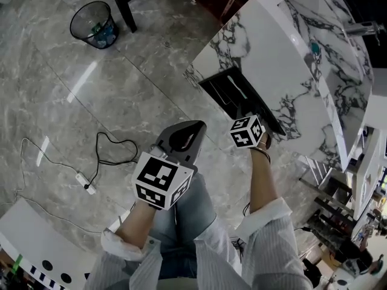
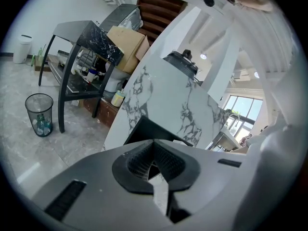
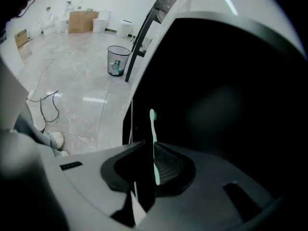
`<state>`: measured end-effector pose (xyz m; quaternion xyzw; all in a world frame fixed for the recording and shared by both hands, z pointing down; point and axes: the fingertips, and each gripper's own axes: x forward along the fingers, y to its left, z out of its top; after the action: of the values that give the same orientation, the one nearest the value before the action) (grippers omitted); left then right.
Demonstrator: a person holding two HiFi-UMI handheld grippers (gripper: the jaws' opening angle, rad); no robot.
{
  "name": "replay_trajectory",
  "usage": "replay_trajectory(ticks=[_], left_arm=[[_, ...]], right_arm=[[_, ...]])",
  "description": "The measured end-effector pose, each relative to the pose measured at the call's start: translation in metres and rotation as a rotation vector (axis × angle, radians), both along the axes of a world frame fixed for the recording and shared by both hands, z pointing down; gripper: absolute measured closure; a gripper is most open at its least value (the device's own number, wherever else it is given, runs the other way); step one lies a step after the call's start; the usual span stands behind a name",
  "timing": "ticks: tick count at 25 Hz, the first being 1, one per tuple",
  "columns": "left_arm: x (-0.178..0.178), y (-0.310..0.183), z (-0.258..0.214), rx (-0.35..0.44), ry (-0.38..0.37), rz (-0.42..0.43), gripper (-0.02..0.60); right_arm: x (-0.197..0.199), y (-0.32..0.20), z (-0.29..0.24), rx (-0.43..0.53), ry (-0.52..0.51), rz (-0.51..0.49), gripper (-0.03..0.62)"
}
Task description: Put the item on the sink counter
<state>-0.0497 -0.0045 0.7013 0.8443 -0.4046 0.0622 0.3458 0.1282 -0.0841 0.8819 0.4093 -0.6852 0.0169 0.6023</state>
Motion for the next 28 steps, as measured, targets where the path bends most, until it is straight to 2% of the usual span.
replay_trajectory(ticks=[5,9,20,28], left_arm=[[-0.005,0.016,-0.04,-0.032,-0.009,0.006,0.568],[-0.007,0.022,-0.075,-0.037,-0.016,0.021,0.567],[-0.004,0.025,-0.171,-0.004,-0.04,0.068,0.567],[0.003,0.021,-0.228,0.067,-0.038,0.061,0.568]], right_arm=[[-0.01,0.028,-0.036,-0.039,-0.049,0.036,0.552],[-0.026,0.04,-0.076,-0.045,-0.071,0.001,0.551],[-0.062,0.072,-0.169,-0.093,-0.219,0.07,0.553],[-0.065,0.078,-0.252,-0.006,-0.341,0.108,0.551]])
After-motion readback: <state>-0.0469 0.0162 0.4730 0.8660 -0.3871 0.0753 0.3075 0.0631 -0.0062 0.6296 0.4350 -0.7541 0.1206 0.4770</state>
